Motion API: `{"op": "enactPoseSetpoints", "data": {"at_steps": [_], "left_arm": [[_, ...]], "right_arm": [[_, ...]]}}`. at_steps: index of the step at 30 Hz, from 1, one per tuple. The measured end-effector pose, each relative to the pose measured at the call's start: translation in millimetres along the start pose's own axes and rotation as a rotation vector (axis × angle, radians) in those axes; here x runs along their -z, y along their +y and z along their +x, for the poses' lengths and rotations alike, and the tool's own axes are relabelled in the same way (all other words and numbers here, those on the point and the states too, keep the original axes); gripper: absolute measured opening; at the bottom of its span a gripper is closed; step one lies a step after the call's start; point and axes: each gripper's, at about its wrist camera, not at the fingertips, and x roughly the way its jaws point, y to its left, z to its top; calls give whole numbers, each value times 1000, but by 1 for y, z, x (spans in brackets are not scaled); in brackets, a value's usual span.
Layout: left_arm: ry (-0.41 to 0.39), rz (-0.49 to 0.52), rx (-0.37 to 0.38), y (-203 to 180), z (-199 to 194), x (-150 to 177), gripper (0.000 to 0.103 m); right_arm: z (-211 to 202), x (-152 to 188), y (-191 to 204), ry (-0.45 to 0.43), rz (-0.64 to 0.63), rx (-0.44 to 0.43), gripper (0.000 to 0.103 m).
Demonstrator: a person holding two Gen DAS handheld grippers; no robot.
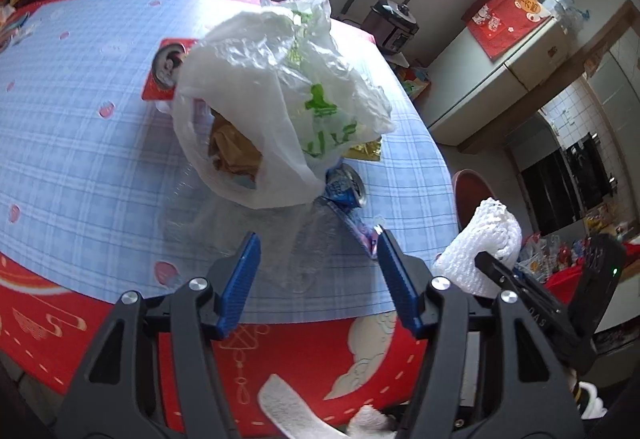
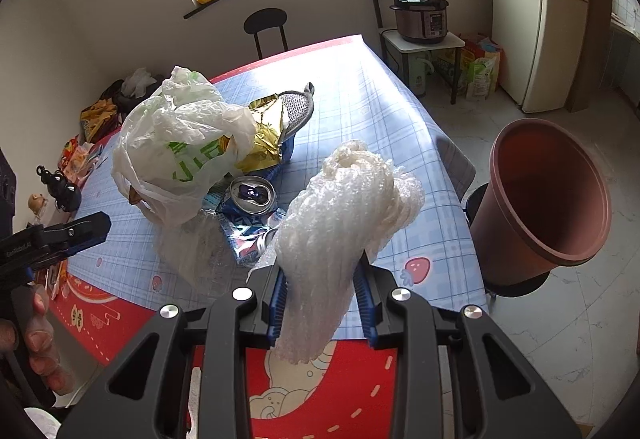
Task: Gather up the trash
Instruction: 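Grasp the crushed blue can with the left gripper while right holds the foam sleeve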
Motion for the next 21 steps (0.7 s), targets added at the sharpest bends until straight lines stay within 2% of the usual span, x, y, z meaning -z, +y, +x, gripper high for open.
{"op": "enactPoseSetpoints", "data": {"at_steps": [6, 8, 9, 10, 11, 13, 21], "left_arm": [[98, -300, 104, -4, 59, 20, 55], [110, -370, 116, -2, 72, 27, 54], [112, -401, 124, -1, 77, 30, 52], [112, -428, 132, -1, 81, 31, 46], [111, -449, 136, -1, 84, 31, 40], [112, -479, 141, -3, 90, 30, 38], [109, -495, 142, -12, 113, 27, 40]], "right_arm": [[-5, -5, -33, 9, -41, -22, 31], [-8, -6, -42, 9, -48, -19, 31], [-10, -6, -46, 9, -49, -15, 31], [-11, -7, -50, 9, -48, -11, 31], [-13, -7, -54, 8, -46, -9, 31], [-14, -8, -60, 3, -40, -4, 31], [-9, -5, -73, 19, -5, 15, 31]]}}
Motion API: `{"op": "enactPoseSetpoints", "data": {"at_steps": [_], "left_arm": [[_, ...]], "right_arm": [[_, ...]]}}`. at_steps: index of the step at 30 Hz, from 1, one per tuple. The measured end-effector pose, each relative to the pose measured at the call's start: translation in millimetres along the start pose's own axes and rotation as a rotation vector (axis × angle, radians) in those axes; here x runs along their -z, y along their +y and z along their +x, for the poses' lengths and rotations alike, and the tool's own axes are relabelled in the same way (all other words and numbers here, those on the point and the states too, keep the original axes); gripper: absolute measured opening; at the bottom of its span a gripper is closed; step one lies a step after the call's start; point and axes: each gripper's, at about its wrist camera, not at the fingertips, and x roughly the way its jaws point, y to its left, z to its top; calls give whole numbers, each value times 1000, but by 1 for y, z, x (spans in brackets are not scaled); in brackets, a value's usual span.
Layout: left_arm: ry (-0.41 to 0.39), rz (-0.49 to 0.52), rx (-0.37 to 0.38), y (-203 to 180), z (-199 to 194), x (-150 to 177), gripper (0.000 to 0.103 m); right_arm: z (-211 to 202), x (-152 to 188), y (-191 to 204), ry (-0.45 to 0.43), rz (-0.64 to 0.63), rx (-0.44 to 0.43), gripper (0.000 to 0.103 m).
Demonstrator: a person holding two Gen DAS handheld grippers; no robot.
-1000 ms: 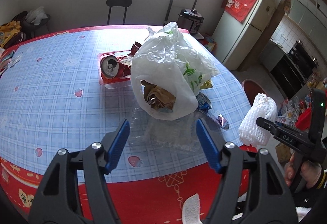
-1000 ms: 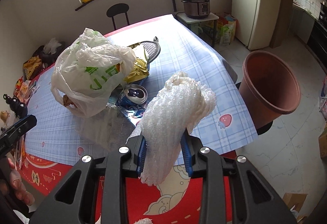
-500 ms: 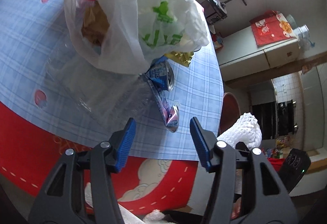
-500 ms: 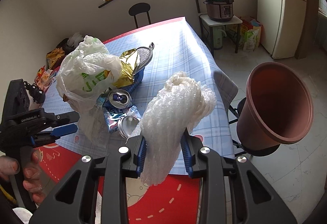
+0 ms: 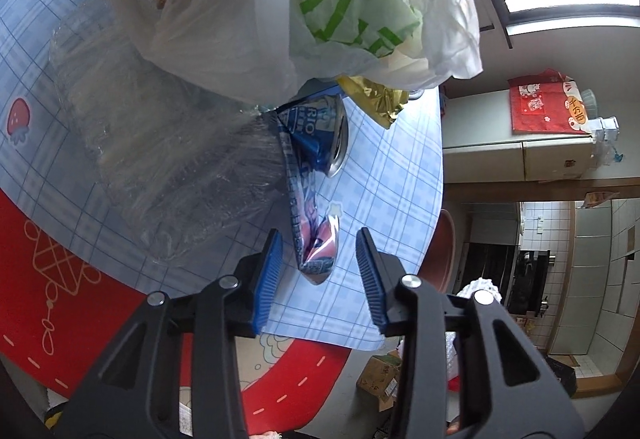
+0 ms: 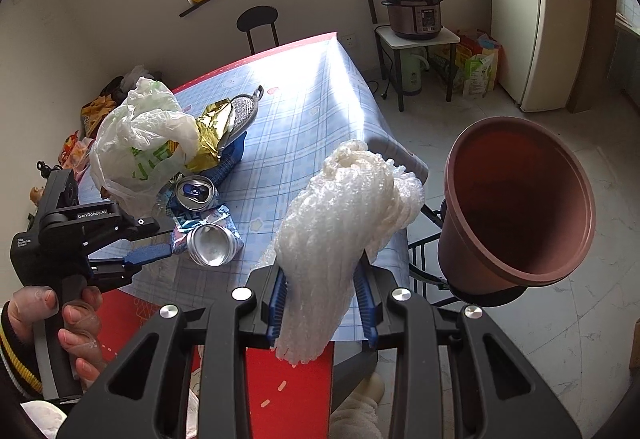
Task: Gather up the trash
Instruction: 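Grasp the crushed blue can with the left gripper while right holds the foam sleeve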
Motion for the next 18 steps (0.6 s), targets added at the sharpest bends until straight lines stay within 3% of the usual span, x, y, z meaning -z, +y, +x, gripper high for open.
{"op": "enactPoseSetpoints", "data": {"at_steps": [7, 14, 18], "left_arm": [[-9, -23, 52, 6, 14, -11, 39], [1, -19, 56, 7, 24, -16, 10], [5, 39, 67, -1, 22, -15, 8]], "right_arm": [[6, 5, -5, 23, 29, 45, 31], [6, 8, -6, 30, 48, 78, 32], [5, 8, -5, 18, 62, 84, 32]]}}
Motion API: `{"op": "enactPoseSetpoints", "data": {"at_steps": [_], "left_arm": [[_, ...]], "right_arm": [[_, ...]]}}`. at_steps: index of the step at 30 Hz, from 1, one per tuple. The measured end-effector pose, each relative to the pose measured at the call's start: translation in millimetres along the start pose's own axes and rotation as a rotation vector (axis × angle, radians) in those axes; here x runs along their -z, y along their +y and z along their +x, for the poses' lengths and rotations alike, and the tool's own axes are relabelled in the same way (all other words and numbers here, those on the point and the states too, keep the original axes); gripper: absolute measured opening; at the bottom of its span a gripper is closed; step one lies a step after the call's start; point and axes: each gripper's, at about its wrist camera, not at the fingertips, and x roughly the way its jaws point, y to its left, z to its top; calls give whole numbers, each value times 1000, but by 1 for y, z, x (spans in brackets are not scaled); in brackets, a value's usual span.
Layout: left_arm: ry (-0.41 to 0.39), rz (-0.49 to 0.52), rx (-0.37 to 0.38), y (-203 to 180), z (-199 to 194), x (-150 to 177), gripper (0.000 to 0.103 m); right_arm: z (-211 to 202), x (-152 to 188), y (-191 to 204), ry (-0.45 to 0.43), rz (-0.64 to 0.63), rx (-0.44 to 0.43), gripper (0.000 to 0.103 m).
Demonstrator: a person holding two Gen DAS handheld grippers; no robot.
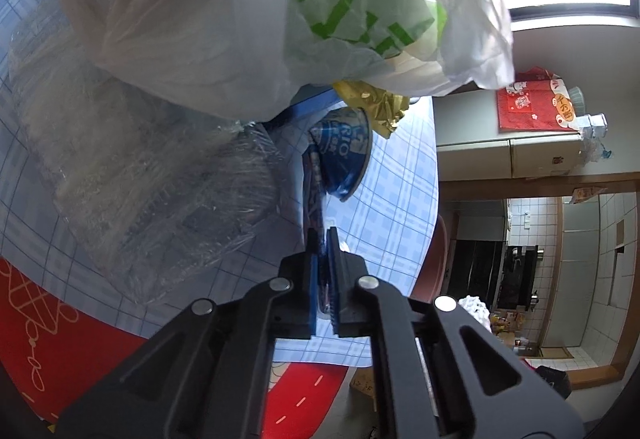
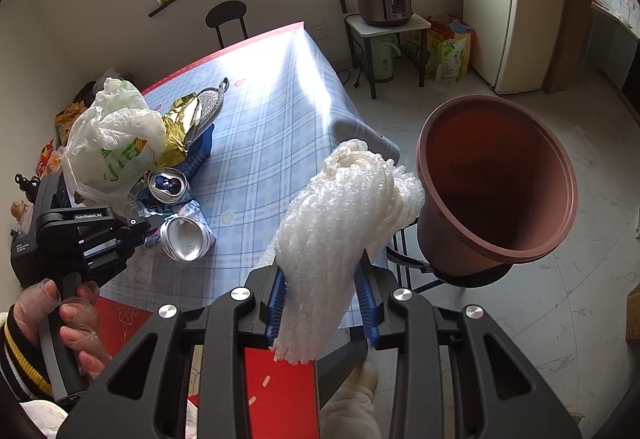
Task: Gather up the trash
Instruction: 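Grasp the crushed blue can with the left gripper while right holds the foam sleeve, then carry both items over the brown bucket and open both grippers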
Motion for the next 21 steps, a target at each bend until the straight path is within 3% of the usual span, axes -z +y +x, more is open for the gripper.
{"op": "enactPoseSetpoints", "data": {"at_steps": [4, 11, 16, 21], "left_arm": [[17, 94, 6, -14, -7, 3, 8], [-11, 372, 15, -63, -31, 16, 8], [-71, 526, 13, -97, -52, 21, 8], [-123, 611, 14, -129, -61, 19, 8]], "right_arm": [[-1, -2, 0, -15, 17, -7, 33], [-12, -14, -18, -79, 56, -2, 33], [-29, -36, -69, -149, 112, 97, 33], [-32, -66, -125, -160, 129, 200, 33]]}}
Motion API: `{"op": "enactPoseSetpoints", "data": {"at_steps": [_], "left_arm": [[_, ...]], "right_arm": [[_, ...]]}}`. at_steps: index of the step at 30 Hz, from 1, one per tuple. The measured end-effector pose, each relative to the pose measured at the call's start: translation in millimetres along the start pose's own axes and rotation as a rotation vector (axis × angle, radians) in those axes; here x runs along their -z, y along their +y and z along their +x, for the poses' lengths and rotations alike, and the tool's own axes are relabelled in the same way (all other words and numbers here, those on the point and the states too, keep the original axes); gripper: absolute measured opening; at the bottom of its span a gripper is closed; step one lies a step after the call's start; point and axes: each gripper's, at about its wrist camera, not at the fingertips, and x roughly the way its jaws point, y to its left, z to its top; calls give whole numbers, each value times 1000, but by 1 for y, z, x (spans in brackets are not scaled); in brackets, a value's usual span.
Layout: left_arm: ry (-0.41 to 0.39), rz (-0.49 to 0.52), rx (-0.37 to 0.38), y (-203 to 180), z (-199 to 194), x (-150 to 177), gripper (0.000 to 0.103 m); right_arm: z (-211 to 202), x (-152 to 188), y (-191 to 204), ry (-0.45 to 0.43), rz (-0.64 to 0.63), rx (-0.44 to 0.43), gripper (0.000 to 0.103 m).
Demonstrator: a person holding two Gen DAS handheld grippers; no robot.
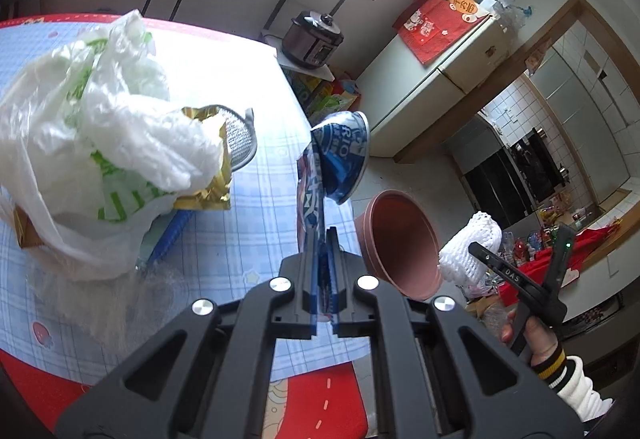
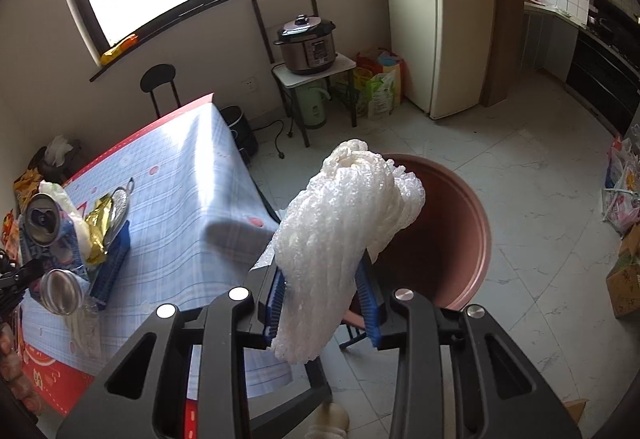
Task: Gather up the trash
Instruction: 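Carry both items over the brown bucket and open both grippers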
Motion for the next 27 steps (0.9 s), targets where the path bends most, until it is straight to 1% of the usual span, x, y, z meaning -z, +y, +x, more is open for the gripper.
{"op": "enactPoseSetpoints", "data": {"at_steps": [4, 9, 12, 14, 15, 16, 18, 20, 22, 24, 25, 27], "left_arm": [[-24, 47, 7, -21, 2, -15, 8], [-38, 120, 32, -57, 17, -29, 8], [-16, 164, 61, -81, 35, -35, 8], [1, 195, 80, -99, 49, -35, 8], [11, 210, 89, -107, 57, -36, 8], [21, 223, 102, -115, 64, -35, 8], [35, 247, 127, -130, 75, -34, 8], [51, 269, 143, -144, 87, -33, 8], [65, 289, 157, -157, 97, -33, 8], [81, 312, 171, -167, 109, -33, 8], [90, 318, 173, -170, 115, -32, 8], [109, 310, 182, -176, 128, -33, 8]], "right_arm": [[11, -22, -26, -3, 10, 31, 34], [23, -38, -44, 3, 17, 38, 34], [35, -41, -48, 23, 17, 31, 36], [40, -42, -50, 31, 24, 27, 40], [42, -42, -52, 29, 25, 36, 40], [43, -43, -52, 25, 22, 44, 43], [43, -45, -53, 22, 25, 50, 50], [39, -48, -57, 7, 41, 45, 71], [29, -52, -62, -32, 55, 30, 83], [21, -56, -67, -71, 57, 23, 88], [19, -59, -69, -77, 51, 25, 89], [17, -63, -70, -71, 36, 27, 89]]}}
